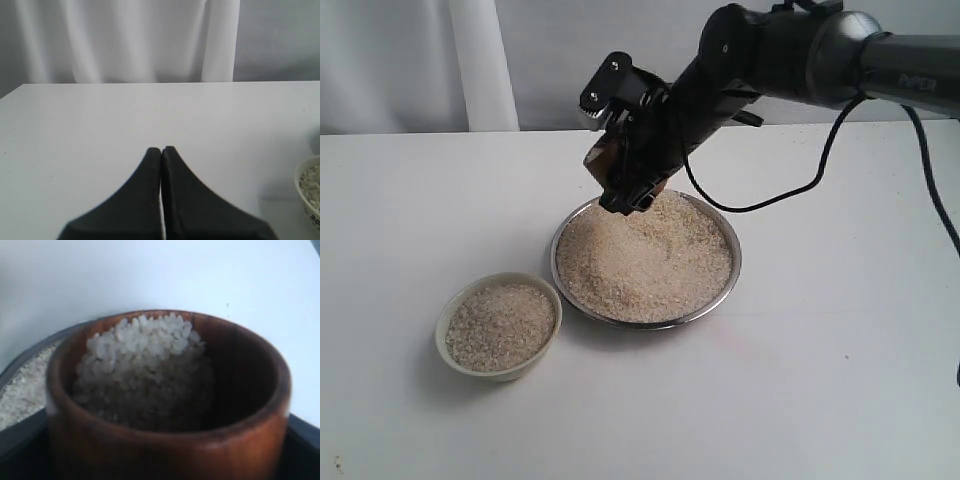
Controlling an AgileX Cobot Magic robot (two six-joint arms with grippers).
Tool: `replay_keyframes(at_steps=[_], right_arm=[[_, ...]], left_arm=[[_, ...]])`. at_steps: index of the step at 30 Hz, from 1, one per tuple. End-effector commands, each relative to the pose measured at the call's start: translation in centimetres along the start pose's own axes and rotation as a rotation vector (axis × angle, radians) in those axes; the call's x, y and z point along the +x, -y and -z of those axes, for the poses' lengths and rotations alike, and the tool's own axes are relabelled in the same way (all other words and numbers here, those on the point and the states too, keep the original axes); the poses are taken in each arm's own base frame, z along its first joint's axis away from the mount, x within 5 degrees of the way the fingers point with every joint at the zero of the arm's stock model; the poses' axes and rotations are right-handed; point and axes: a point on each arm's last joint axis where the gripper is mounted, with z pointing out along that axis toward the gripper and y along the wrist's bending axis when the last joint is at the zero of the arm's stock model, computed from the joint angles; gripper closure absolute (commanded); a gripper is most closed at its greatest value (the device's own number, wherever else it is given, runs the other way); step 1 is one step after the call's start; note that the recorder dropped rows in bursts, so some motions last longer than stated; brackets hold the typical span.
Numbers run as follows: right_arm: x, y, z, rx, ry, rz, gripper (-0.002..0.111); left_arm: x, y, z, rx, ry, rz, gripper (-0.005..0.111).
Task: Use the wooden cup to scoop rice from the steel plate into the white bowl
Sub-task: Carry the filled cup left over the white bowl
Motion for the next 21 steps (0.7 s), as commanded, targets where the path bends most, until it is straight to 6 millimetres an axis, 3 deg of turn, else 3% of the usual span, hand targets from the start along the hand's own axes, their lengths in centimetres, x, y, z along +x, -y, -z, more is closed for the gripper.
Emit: replay_keyframes(at_steps=[1, 12, 21], right_arm=[[-1.9, -1.3, 1.5, -0.016, 0.066, 0.027, 0.108], [-5.5, -8.3, 0.3, -0.005, -0.008, 0.358, 0.108], [-7.4, -13.0, -1.2, 0.128, -0.074, 0.584, 0.108]], left_arm=[[0.0, 0.0, 0.0, 0.002, 0.007, 0.003, 0.107], [0.0, 0.0, 0.0, 0.002, 0.007, 0.003, 0.107], [0.0, 0.0, 0.0, 0.002, 0.007, 0.003, 0.107]])
